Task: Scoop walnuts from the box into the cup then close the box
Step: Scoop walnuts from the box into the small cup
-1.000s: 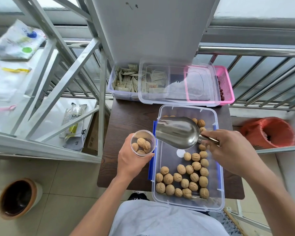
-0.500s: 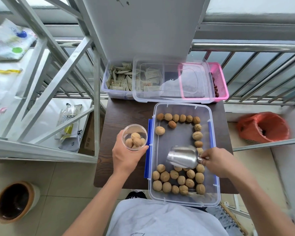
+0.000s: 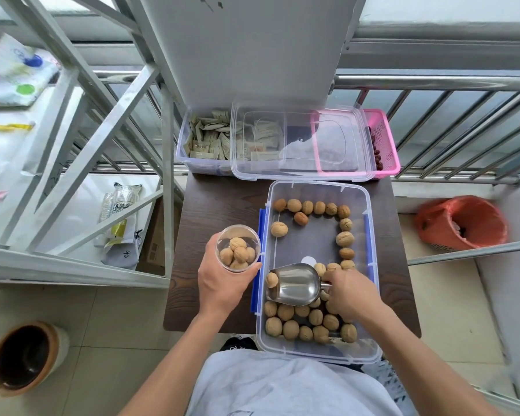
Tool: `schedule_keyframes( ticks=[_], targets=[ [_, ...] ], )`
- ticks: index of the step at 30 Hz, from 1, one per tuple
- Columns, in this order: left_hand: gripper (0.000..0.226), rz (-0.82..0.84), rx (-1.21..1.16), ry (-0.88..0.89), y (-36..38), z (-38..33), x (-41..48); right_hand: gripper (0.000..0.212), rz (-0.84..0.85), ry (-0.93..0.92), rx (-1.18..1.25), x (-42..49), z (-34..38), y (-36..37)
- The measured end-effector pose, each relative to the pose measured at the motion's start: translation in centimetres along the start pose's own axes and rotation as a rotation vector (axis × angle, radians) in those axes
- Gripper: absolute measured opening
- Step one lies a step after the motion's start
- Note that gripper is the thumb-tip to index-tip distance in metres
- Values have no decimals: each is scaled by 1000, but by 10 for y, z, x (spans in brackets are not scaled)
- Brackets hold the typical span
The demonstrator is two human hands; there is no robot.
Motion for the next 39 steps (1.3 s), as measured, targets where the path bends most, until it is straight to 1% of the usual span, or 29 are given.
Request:
schedule_keyframes(
  ticks=[5,13,17,22,27,29,31,33,36,39],
  targets=[
    [89,2,6,-17,0,2,2,28,10,-44,41,1,-6,2],
    [90,7,5,-11,-2,0,3,23,-147,-102,37,-10,-15,-6],
    [92,2,4,-5,-2,0,2,17,-229,-119,153,-18,-23,-19],
    [90,7,21,5,-2,-3,1,26,-310,-84,266,-30,-32,-46],
    [86,29,36,0,-1,-4,1,23,-358,-73,236,-50,-21,-87],
    [84,34,39,1,-1,-4,1,17,-391,-104,211,-59,-7,-108],
    [85,41,45,-10,-1,-3,1,16,-418,-149,168,-67,13,-127],
    [91,51,52,-16,2,-2,1,16,-407,-187,100,-71,33,-141],
    [93,61,59,-7,3,-1,2,16,-358,-210,-7,-69,54,-147],
    [94,69,63,-4,3,1,2,19,-352,-219,5,-67,62,-148]
  ],
)
Point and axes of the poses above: each hand's wrist, its own x-axis towards the middle knuckle, its own y-axis out of the palm, z = x × y, the point moved 6 cm from there along x, towards the middle knuckle, and after that the axes turned 14 degrees about -y, right-handed, at the moved point
